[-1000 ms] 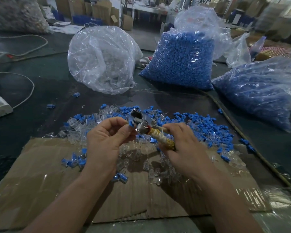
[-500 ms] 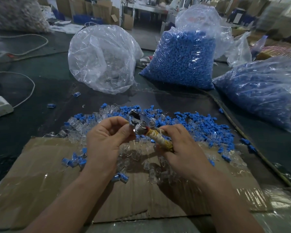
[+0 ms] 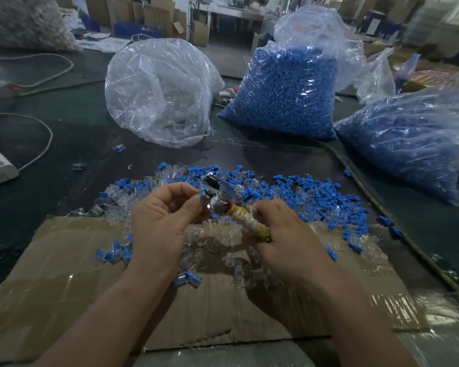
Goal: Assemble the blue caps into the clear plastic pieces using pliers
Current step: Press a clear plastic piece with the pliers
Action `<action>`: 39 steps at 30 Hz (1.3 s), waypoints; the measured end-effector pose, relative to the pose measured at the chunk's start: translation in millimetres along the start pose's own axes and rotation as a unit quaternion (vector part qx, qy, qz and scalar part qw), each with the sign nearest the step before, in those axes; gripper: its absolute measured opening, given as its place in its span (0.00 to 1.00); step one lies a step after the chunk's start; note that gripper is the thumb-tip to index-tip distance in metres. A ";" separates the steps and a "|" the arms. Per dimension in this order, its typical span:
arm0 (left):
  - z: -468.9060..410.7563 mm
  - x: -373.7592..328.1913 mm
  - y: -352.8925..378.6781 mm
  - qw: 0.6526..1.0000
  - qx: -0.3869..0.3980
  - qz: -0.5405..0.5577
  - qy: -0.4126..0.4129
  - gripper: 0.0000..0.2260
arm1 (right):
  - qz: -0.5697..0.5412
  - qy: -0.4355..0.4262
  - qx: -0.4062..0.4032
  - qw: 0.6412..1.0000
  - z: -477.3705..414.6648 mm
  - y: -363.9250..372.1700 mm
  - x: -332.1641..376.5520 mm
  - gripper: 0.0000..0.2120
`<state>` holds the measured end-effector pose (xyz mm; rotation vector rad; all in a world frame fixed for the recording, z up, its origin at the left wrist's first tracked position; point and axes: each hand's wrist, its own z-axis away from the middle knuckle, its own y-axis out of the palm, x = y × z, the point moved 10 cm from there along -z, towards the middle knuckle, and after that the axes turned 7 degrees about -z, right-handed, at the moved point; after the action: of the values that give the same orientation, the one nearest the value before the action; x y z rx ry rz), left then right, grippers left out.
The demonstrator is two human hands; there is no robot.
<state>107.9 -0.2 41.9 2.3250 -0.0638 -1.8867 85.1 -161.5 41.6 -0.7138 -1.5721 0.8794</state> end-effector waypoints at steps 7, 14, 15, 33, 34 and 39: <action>3.5 -6.4 -4.2 0.999 -0.024 -0.022 0.009 0.05 | -0.018 0.014 -0.020 1.000 -1.1 -1.5 3.9 0.12; 2.5 -8.1 -4.3 1.000 -0.022 -0.015 0.010 0.05 | 0.002 0.003 -0.034 0.999 -1.0 -2.5 3.8 0.12; 2.0 -8.1 -4.5 0.999 -0.023 -0.019 0.010 0.05 | -0.001 0.002 -0.035 0.999 -1.5 -2.3 3.1 0.11; -12.3 -6.5 -12.5 0.956 0.172 -0.224 -0.071 0.08 | 0.098 0.122 -0.110 0.982 -3.7 -36.1 -66.3 0.31; -10.7 -6.7 -11.3 0.950 0.195 -0.234 -0.073 0.03 | 0.095 0.129 -0.110 0.981 -4.2 -36.6 -68.5 0.32; 2.9 0.5 -2.1 0.899 0.346 -0.258 -0.073 0.27 | 0.080 0.164 -0.116 0.976 -2.6 -39.8 -79.5 0.34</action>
<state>105.0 1.6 40.6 2.8451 -0.1759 -2.6458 102.2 -248.4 33.2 -1.1068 -1.3441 0.6559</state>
